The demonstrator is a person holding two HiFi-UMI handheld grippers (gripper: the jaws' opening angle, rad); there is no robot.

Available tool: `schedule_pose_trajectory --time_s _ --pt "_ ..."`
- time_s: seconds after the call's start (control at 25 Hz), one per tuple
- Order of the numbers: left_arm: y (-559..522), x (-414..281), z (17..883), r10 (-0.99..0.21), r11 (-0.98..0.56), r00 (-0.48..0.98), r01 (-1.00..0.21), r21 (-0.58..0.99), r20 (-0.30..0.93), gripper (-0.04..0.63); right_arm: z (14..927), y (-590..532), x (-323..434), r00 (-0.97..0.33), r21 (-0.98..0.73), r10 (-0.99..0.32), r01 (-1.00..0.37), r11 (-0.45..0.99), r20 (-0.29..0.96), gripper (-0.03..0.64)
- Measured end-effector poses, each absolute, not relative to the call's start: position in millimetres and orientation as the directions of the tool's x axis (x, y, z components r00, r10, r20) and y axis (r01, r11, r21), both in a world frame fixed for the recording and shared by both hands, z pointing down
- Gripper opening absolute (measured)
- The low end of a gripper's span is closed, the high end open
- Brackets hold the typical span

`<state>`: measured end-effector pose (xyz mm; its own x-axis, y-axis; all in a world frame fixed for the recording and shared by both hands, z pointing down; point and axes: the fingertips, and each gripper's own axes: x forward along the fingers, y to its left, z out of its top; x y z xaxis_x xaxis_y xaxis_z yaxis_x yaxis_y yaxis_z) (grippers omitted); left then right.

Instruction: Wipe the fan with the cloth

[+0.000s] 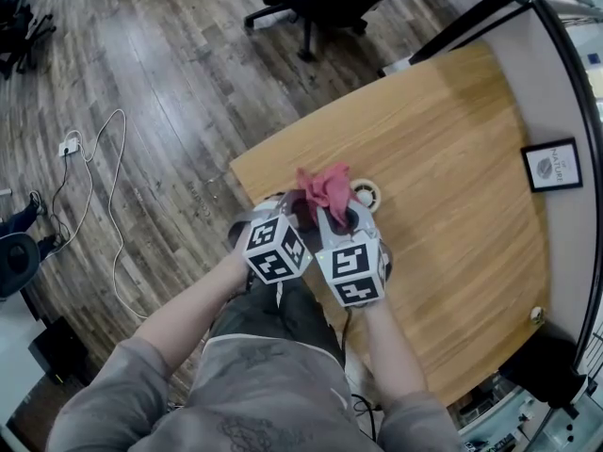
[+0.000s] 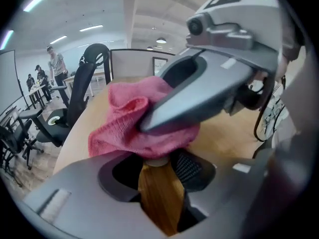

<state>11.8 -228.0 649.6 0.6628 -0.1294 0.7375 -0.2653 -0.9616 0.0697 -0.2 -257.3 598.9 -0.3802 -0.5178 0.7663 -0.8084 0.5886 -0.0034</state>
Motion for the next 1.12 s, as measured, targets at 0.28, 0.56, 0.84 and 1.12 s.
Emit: schedule_pose_trajectory --time_s 0.28,0.56,0.84,1.12 --pt "-229.2 13.2 649.7 -0.129 -0.962 0.667 -0.264 0.071 0.734 0.172 590.0 -288.6 55.1 -0.269 0.053 -0.603 -0.886 0.461 0.751 0.058" --pt "-230.7 11.4 649.4 -0.109 -0.958 0.673 -0.267 0.103 0.731 0.170 587.0 -282.5 122.2 -0.089 0.122 -0.645 -0.954 0.275 0.759 0.058" --pt "-232.1 -0.8 647.0 -0.105 -0.918 0.665 -0.350 0.184 0.740 0.173 556.3 -260.3 152.4 -0.032 0.087 -0.717 -0.988 0.129 0.696 0.058" --pt "-254.1 -34.1 598.4 -0.239 -0.875 0.658 -0.464 0.135 0.714 0.175 475.4 -248.2 160.4 -0.061 -0.008 -0.815 -0.998 0.069 0.577 0.058"
